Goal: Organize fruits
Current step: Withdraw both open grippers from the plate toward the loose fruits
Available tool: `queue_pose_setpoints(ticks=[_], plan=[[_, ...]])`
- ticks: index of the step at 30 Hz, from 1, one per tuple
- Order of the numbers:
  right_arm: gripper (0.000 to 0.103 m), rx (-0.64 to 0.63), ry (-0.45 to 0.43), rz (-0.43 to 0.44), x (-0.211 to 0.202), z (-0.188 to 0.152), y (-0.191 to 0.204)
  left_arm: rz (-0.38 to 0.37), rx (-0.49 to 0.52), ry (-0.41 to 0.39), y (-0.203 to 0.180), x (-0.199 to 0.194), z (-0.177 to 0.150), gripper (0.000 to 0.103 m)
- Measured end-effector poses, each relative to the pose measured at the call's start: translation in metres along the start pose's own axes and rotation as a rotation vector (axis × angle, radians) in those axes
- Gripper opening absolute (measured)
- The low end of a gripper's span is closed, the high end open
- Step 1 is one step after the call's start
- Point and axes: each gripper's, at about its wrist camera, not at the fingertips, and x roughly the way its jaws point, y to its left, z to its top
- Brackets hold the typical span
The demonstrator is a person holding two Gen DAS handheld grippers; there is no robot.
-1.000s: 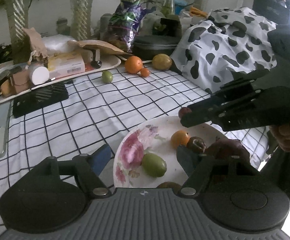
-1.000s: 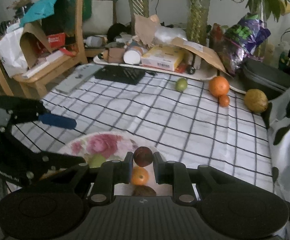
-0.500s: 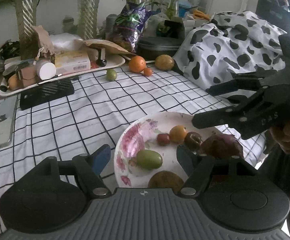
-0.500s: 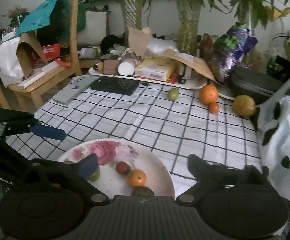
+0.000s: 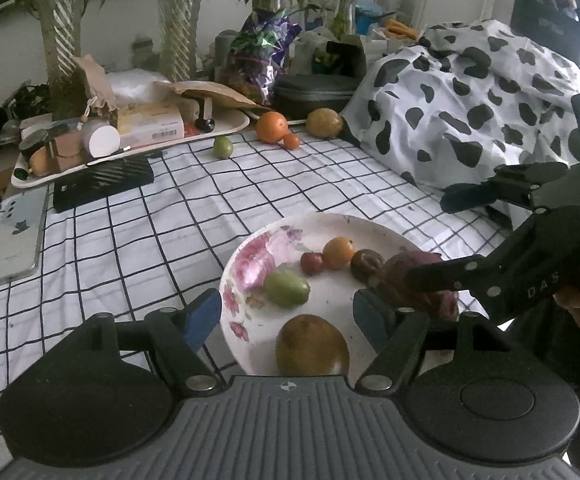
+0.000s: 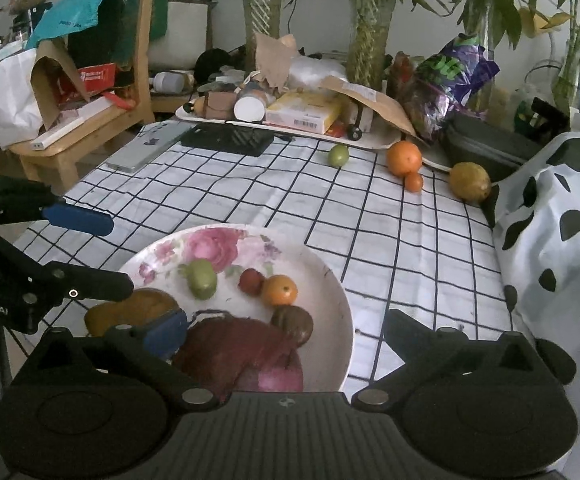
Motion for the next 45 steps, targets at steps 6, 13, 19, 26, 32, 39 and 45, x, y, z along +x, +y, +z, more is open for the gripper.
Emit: queue_pose_setpoints(ticks=[6,13,19,26,32,39,45], plan=[[0.103,-0.001,0.001,-0.007,-0.006,-0.005,0.003,0.017,0.025,0.022,-0.009,-0.002,-0.001,0.071],[0.103,0.008,0.002,-0.016,-0.01,-0.009,0.002,0.028,0.031,0.033,-0.012,0.001,0.003,0.072],[0.103,0.035,0.0,-0.04,-0.011,-0.009,-0.004,0.041,0.044,0.032,-0.016,0.005,0.008,0.073],[0.103,0.089,-0.013,-0.076,-0.012,-0.006,-0.015,0.051,0.056,-0.003,-0.016,0.007,0.016,0.073],[0.103,0.137,-0.024,-0.1,-0.008,-0.003,-0.027,0.067,0.064,-0.035,-0.014,0.014,0.021,0.073],[0.103,0.106,-0.038,-0.156,0.006,0.007,-0.03,0.078,0.019,-0.072,0.003,0.031,0.024,0.073],[0.103,0.137,-0.042,-0.203,0.02,0.018,-0.044,0.084,0.016,-0.104,0.018,0.044,0.038,0.073]])
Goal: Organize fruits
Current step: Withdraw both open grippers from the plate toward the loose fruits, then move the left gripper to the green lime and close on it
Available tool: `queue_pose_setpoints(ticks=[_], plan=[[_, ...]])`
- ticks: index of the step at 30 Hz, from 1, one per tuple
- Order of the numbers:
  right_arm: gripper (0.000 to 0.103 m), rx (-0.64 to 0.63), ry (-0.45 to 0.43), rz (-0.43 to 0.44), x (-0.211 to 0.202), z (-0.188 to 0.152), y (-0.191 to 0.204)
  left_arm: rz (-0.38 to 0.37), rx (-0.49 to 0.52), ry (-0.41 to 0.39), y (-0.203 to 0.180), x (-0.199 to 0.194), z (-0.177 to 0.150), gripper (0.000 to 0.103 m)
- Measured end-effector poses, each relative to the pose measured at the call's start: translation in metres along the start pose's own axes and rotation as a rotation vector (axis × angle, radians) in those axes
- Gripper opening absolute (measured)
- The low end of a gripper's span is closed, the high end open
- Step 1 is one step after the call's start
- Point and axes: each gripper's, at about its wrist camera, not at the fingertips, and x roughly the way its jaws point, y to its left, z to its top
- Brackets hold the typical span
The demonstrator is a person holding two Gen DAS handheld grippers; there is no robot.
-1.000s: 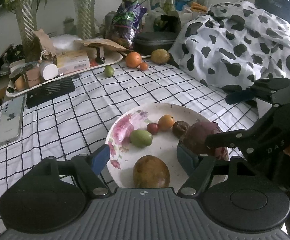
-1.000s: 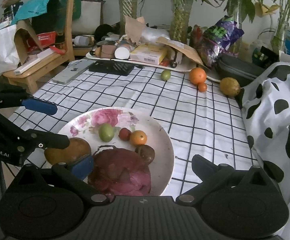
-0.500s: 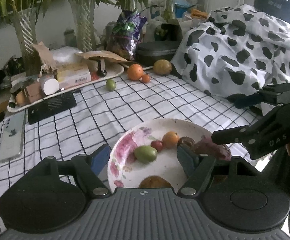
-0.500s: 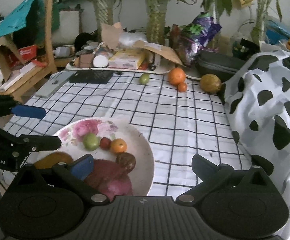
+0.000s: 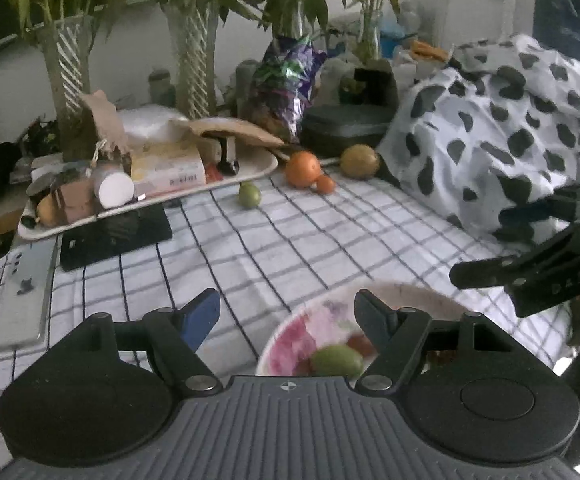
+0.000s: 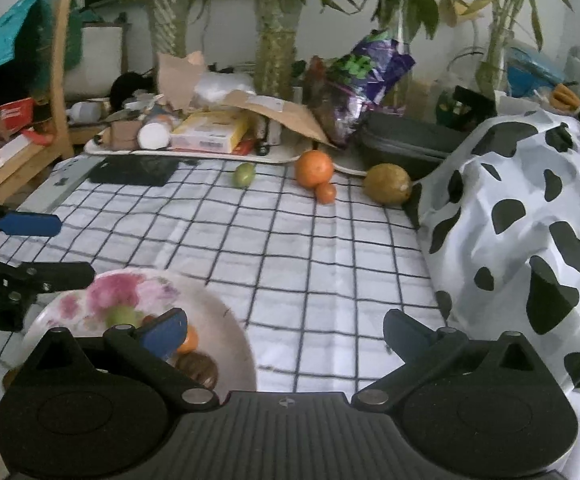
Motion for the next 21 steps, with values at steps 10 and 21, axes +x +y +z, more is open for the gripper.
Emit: queue_pose_setpoints(ticks=[10,21], plan=[[0.103,0.021,0.0,-0.045,0.033,0.021,-0.012,0.002,-0.019,-0.01,0.016,0.033,0.014,0.073],[0.103,0.004,0.006,-0.061,0.07,0.042,-0.02,-0.003,0.006,-0.013,0.025,0.066,0.028,0.073]])
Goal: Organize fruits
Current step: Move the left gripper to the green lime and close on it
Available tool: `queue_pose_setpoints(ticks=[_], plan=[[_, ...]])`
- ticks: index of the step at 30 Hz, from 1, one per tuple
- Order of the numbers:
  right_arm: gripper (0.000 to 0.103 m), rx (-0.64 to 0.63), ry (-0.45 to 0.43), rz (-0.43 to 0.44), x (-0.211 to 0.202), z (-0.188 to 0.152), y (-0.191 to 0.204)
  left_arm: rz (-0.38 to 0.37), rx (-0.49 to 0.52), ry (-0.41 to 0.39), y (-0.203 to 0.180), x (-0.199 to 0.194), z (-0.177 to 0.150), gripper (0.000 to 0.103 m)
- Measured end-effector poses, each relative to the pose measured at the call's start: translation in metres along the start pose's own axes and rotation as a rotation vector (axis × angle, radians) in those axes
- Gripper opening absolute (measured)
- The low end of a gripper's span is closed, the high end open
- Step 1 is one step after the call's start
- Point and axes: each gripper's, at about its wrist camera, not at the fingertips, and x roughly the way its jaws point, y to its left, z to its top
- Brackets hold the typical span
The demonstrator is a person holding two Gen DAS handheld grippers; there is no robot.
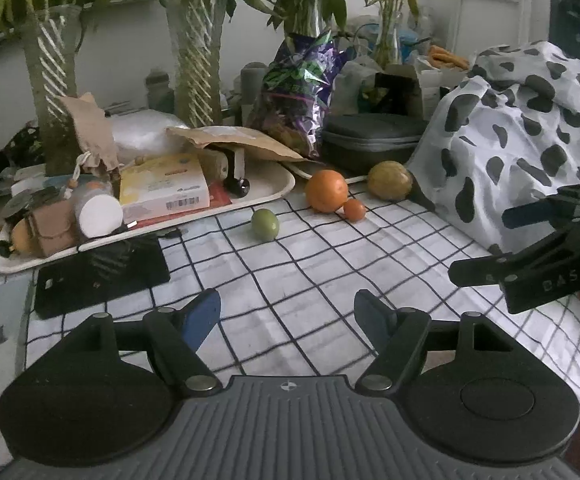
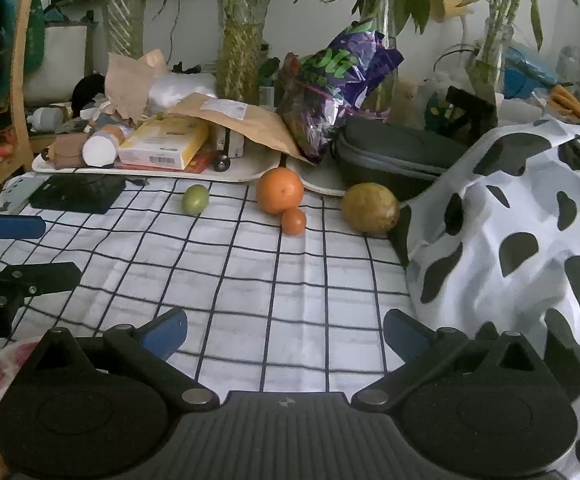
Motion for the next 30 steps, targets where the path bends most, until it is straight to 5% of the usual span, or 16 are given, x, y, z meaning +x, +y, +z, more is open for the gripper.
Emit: queue_pose_setpoints(ticks=[21,24,30], plan=[[0.103,-0.032,0.023,-0.01,0.072,0.034,-0.001,-0.019,0.067,-0.015,0.013,0.073,0.02,0.071],[0.103,-0.051,0.024,-0.009,0.082,0.036,-0.001,-0.027,0.074,-0.005,0.016,0.087,0.022,0.061],[0.103,-0.073,0.033,-0.018,0.101,0.037,-0.004,-0.04,0.09,-0.003,0.019,0.11,0.027,0.059]])
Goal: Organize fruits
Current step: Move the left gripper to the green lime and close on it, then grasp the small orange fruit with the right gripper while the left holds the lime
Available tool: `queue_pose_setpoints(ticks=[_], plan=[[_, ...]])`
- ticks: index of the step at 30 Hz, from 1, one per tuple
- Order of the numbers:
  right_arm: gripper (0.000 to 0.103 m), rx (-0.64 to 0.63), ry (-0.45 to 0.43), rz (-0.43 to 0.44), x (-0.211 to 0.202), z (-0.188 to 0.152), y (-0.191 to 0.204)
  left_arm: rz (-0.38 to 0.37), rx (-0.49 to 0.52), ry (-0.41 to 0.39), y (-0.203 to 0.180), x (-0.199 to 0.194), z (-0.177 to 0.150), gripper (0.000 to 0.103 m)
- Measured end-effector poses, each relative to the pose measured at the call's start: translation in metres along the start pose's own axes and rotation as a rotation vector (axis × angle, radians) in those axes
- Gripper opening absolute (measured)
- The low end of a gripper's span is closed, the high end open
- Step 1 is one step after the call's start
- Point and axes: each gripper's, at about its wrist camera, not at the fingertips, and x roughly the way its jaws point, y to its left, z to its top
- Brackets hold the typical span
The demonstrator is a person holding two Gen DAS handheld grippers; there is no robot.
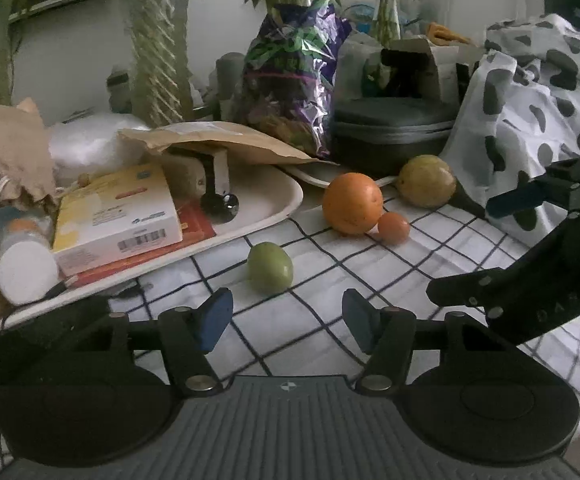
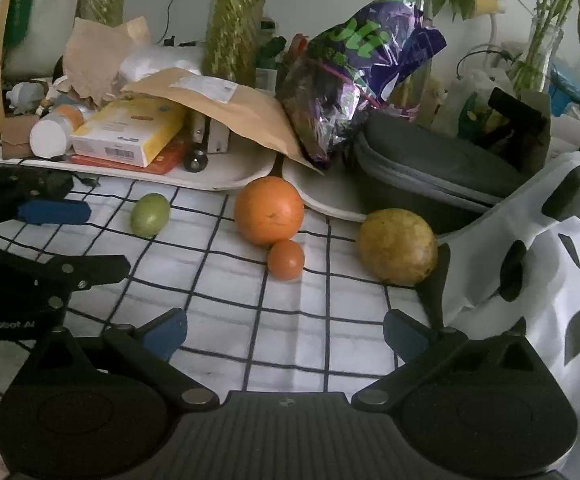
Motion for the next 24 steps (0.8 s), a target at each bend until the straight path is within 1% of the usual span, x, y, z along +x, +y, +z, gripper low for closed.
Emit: queue_pose_setpoints(ticks=[2,6,10,12,13,14,18,20,24], plan=[[0.103,-0.007,0.01,-0.002,0.006,0.0,-0.001,0.0,0.013,0.006,0.0,0.008,0.0,0.056],[0.103,-0.015,0.019,-0.004,0.015,0.001,-0.004,-0.001,0.018,0.009,0.001,0.02,0.003,0.055],[0.103,-0.02,0.01,-0.003,0.02,0.003,-0.005,0.01,0.017,0.007,0.003,0.03,0.005,0.054],[0.103,-0.023,0.011,0.001,0.022,0.004,-0.005,0.005,0.012,0.01,0.004,0.034,0.007,0.052],[0.103,-0.026,0.012,0.001,0.023,0.004,-0.005,0.0,0.015,0.011,0.005,0.036,0.008,0.045],[0.103,-0.027,0.013,0.001,0.025,0.004,-0.005,-0.002,0.018,0.014,0.005,0.037,0.009,0.042],[0.103,-0.037,0.011,0.001,0.028,0.005,-0.004,-0.003,0.015,0.016,0.006,0.042,0.012,0.04],[0.103,-0.035,0.011,-0.001,0.028,0.005,-0.005,0.0,0.004,0.019,0.007,0.044,0.014,0.035],[0.103,-0.034,0.008,-0.002,0.028,0.005,-0.005,-0.002,-0.012,0.025,0.009,0.045,0.015,0.03]])
